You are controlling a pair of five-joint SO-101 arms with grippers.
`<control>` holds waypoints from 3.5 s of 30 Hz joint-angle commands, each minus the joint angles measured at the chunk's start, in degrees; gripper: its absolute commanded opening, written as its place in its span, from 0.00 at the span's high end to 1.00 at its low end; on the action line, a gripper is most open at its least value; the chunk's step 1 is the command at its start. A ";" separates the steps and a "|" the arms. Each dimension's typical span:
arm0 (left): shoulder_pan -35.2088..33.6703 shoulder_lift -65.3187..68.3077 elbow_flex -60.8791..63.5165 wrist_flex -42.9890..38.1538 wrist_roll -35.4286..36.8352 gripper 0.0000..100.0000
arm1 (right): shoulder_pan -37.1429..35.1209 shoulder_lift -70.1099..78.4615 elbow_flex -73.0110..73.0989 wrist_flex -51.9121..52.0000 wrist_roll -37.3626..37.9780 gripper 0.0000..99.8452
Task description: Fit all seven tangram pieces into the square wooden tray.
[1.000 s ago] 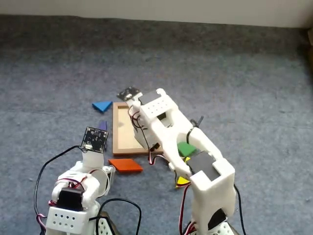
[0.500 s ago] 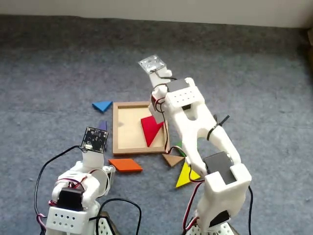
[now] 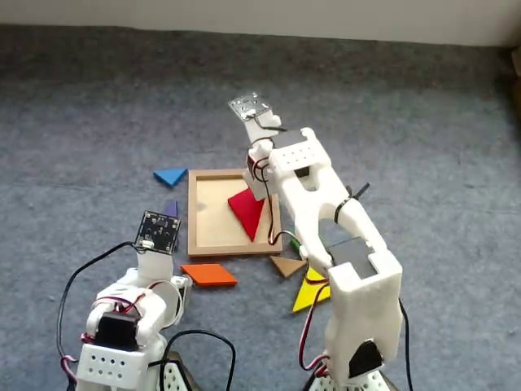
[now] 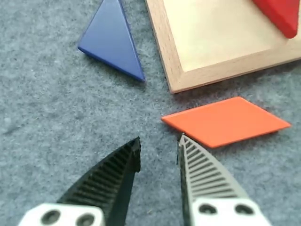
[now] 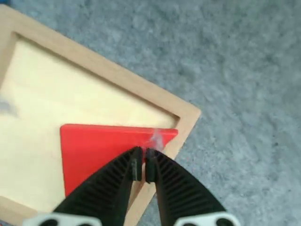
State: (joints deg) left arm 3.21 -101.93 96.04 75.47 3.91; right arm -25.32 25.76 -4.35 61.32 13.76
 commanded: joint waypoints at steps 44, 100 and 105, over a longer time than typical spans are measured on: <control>0.92 -2.07 1.10 0.18 0.35 0.85 | 1.36 -18.51 -3.21 19.21 -5.63 1.00; 0.92 -2.07 1.10 0.18 0.35 0.85 | 0.75 -42.15 37.93 7.60 -1.49 0.75; 0.92 -2.07 1.10 0.18 0.35 0.85 | 3.03 -49.71 42.95 9.45 -7.82 0.75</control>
State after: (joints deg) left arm 3.21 -101.93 96.04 75.47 3.91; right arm -23.91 -17.14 36.88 69.23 10.33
